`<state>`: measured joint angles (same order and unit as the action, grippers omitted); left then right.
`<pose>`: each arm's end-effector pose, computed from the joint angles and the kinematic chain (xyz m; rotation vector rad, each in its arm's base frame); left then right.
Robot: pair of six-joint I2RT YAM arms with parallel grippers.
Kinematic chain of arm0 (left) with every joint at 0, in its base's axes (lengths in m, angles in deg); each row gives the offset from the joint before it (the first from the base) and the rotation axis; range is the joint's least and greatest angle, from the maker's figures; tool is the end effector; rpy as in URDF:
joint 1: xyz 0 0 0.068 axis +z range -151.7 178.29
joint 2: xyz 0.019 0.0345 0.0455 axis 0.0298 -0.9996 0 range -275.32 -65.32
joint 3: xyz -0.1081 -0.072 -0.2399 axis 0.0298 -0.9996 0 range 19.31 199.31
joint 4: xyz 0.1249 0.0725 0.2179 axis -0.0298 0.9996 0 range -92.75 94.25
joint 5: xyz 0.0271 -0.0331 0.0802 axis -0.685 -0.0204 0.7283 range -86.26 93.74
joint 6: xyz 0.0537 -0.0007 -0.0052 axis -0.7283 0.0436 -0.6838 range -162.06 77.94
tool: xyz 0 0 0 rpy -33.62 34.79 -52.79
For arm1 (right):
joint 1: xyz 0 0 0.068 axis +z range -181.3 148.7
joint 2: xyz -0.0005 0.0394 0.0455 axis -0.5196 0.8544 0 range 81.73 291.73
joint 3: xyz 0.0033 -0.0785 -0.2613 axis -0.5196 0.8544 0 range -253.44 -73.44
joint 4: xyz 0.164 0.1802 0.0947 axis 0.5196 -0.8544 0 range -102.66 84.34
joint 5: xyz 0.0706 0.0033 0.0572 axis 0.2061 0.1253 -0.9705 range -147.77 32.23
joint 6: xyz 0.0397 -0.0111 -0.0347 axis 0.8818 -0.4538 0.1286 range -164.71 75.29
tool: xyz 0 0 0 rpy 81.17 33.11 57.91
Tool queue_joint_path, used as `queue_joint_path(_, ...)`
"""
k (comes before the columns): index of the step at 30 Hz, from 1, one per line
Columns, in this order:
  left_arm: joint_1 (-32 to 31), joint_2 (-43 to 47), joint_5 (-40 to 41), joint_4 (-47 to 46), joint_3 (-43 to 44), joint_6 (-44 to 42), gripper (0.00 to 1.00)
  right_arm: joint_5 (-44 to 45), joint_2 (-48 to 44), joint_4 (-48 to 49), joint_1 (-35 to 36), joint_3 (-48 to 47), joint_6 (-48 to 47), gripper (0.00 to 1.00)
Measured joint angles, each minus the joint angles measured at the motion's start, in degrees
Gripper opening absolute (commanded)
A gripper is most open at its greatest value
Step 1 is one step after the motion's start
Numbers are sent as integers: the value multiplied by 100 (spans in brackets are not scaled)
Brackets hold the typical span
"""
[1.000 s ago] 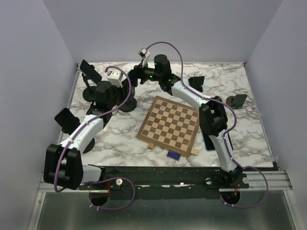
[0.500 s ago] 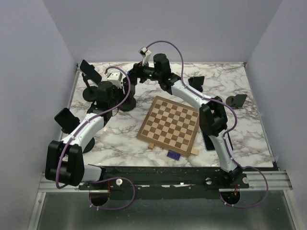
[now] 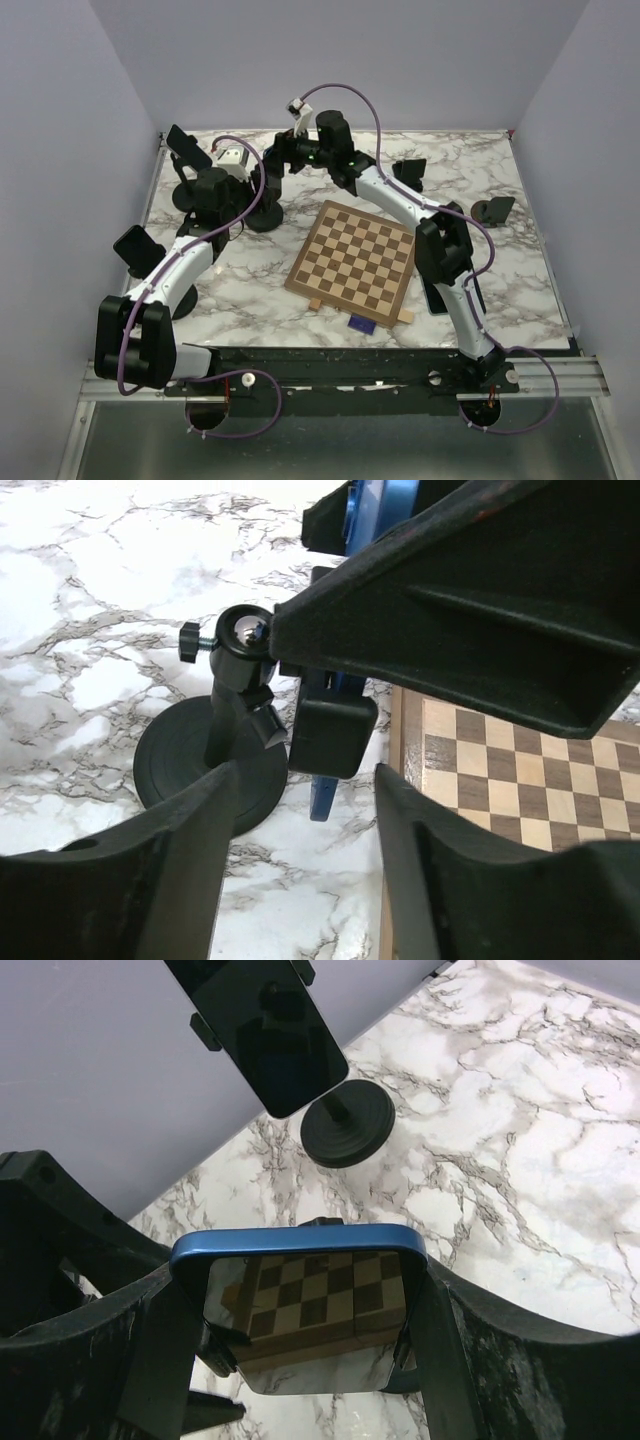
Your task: Remove the phone from the phone stand
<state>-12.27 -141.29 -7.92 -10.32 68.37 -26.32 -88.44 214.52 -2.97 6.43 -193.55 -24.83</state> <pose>0.2978 -0.0628 0.2761 0.0522 1.9325 -0.5028 0.4275 0.3538 0.2940 -0.7001 1.7424 1.1797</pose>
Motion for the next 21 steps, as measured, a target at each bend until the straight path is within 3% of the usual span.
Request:
queue_joint_path(8, 0, -2, -57, -2, 50, 4, 69, 144, 0, -142, 131, -59, -188, 1)
queue_joint_path(21, -7, -37, -109, -4, 208, 15, 58, 289, -2, -184, 221, -70, -289, 1)
